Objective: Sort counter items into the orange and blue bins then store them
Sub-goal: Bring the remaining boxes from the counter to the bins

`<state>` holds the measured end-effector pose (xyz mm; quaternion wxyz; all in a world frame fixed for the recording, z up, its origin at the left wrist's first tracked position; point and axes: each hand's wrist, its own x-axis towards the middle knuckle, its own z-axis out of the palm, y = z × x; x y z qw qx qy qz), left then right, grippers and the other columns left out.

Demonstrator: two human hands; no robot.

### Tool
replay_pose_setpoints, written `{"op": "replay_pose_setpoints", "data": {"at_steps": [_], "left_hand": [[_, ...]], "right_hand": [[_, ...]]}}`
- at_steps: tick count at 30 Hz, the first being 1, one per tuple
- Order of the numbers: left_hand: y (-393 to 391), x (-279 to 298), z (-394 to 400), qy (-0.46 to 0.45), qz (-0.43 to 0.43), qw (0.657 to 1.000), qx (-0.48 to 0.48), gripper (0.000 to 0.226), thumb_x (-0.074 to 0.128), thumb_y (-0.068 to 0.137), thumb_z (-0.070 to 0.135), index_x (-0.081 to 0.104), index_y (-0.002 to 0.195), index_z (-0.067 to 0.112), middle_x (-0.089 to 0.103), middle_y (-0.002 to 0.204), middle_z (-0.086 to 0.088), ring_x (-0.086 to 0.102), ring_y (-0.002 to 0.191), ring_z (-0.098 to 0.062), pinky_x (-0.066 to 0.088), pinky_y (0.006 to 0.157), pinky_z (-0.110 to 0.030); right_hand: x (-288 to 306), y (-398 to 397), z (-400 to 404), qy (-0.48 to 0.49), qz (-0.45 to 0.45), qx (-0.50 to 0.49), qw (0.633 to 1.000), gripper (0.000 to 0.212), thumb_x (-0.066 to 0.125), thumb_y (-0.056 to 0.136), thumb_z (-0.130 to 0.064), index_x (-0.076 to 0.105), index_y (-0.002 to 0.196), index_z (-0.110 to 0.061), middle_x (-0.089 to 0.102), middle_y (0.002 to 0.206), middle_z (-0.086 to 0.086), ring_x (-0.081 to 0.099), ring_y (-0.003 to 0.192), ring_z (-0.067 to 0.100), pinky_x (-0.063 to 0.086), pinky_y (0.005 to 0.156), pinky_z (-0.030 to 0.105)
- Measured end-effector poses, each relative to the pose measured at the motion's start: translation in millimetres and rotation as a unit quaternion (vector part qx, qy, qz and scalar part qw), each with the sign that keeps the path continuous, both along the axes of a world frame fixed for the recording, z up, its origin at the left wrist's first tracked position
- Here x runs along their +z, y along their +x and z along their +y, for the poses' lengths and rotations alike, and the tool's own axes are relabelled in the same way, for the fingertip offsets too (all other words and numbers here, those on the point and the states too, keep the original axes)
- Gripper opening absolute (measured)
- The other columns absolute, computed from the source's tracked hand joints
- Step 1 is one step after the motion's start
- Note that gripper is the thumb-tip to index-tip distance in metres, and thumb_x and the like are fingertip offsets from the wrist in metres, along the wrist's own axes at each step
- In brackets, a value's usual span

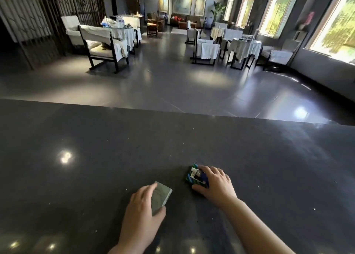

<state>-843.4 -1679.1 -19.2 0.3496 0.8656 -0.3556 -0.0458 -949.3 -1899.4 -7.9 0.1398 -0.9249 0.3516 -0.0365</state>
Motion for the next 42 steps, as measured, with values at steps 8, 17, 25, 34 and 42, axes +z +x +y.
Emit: {"op": "replay_pose_setpoints", "data": {"at_steps": [8, 17, 25, 34, 42], "left_hand": [[-3, 20, 22, -0.037, 0.008, 0.999, 0.031, 0.058, 0.069, 0.079, 0.027, 0.049, 0.133, 0.022, 0.051, 0.128, 0.009, 0.044, 0.119, -0.011, 0.036, 0.102, -0.025], [-26, 25, 172, -0.024, -0.004, 0.973, 0.230, 0.059, 0.074, 0.072, 0.025, 0.055, 0.127, 0.024, 0.054, 0.120, 0.013, 0.049, 0.112, -0.009, 0.037, 0.097, -0.019], [-48, 39, 379, -0.016, -0.017, 0.889, 0.458, 0.052, 0.078, 0.066, 0.019, 0.062, 0.115, 0.024, 0.055, 0.111, 0.016, 0.054, 0.107, -0.014, 0.042, 0.088, -0.027], [-47, 46, 607, -0.026, -0.020, 0.820, 0.571, 0.056, 0.078, 0.071, 0.026, 0.058, 0.123, 0.024, 0.056, 0.117, 0.005, 0.052, 0.109, -0.018, 0.046, 0.089, -0.033], [-25, 52, 758, -0.032, -0.028, 0.766, 0.641, 0.055, 0.079, 0.070, 0.026, 0.060, 0.122, 0.021, 0.058, 0.117, 0.001, 0.055, 0.106, -0.019, 0.043, 0.086, -0.029]], "right_hand": [[-9, -23, 37, -0.033, 0.016, 0.027, 0.999, 0.076, 0.053, 0.082, -0.066, 0.024, 0.147, -0.039, 0.044, 0.137, -0.009, 0.037, 0.129, 0.017, 0.030, 0.106, 0.030], [18, 19, 151, 0.011, -0.068, 0.202, 0.977, 0.076, 0.056, 0.075, -0.071, 0.033, 0.142, -0.044, 0.049, 0.124, -0.019, 0.039, 0.120, 0.009, 0.039, 0.096, 0.023], [36, 77, 344, 0.083, -0.114, 0.407, 0.903, 0.073, 0.062, 0.073, -0.067, 0.040, 0.138, -0.043, 0.051, 0.122, -0.020, 0.043, 0.116, 0.006, 0.038, 0.094, 0.020], [38, 136, 579, 0.114, -0.099, 0.519, 0.841, 0.075, 0.061, 0.070, -0.067, 0.039, 0.137, -0.045, 0.048, 0.121, -0.022, 0.041, 0.116, 0.002, 0.035, 0.096, 0.017], [56, 192, 746, 0.120, -0.087, 0.586, 0.797, 0.076, 0.062, 0.067, -0.068, 0.040, 0.135, -0.044, 0.049, 0.122, -0.020, 0.041, 0.113, 0.003, 0.035, 0.094, 0.018]]}}
